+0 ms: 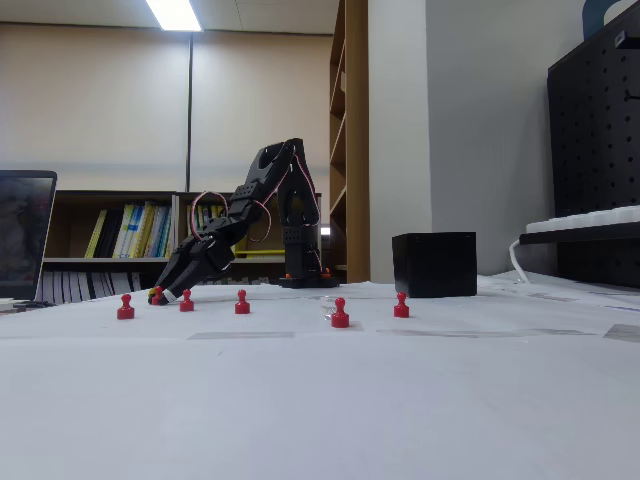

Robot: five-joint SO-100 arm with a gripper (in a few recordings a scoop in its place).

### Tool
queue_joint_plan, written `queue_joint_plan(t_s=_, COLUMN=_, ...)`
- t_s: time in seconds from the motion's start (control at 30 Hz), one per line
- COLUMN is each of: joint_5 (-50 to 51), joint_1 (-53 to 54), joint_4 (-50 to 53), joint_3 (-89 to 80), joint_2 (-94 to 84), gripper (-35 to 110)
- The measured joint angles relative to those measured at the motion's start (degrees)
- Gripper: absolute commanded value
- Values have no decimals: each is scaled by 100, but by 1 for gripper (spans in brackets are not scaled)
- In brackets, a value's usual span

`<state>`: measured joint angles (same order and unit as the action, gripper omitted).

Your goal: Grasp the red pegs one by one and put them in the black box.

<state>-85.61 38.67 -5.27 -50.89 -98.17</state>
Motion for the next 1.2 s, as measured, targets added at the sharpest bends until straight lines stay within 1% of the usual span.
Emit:
queue_joint_plan(t_s=0.1, joint_5=0, joint_1=-123, joint_4=976, joint_3=9, joint_2=501, gripper=0)
queue_joint_plan(t_s=0.17, joint_5=-35, joint_1=-290, joint_4=1960, joint_3=-176, joint_2=932, gripper=0)
queue_joint_plan(t_s=0.33, joint_5=-237, joint_1=-853, joint_4=5361, joint_3=-1327, joint_2=1854, gripper=0)
queue_joint_plan(t_s=0.43, joint_5=-431, joint_1=-1450, joint_4=7523, joint_3=-2514, joint_2=2021, gripper=0)
queue_joint_plan(t_s=0.5, joint_5=-756, joint_1=-2004, joint_4=8991, joint_3=-3278, joint_2=2048, gripper=0)
queue_joint_plan(t_s=0.53, joint_5=-984, joint_1=-2312, joint_4=9633, joint_3=-3551, joint_2=2127, gripper=0)
queue_joint_plan(t_s=0.6, joint_5=-1529, joint_1=-3023, joint_4=10327, joint_3=-4008, joint_2=2259, gripper=0)
queue_joint_plan(t_s=0.7, joint_5=-2364, joint_1=-4210, joint_4=10652, joint_3=-4544, joint_2=2285, gripper=0)
queue_joint_plan(t_s=0.83, joint_5=-3445, joint_1=-5915, joint_4=10617, joint_3=-5124, joint_2=2259, gripper=0)
queue_joint_plan(t_s=0.97, joint_5=-4403, joint_1=-7400, joint_4=10336, joint_3=-5678, joint_2=1731, gripper=0)
queue_joint_plan(t_s=1.07, joint_5=-4816, joint_1=-8139, joint_4=10090, joint_3=-5766, joint_2=1274, gripper=0)
queue_joint_plan(t_s=1.2, joint_5=-5063, joint_1=-8455, joint_4=9580, joint_3=-5651, joint_2=729, gripper=0)
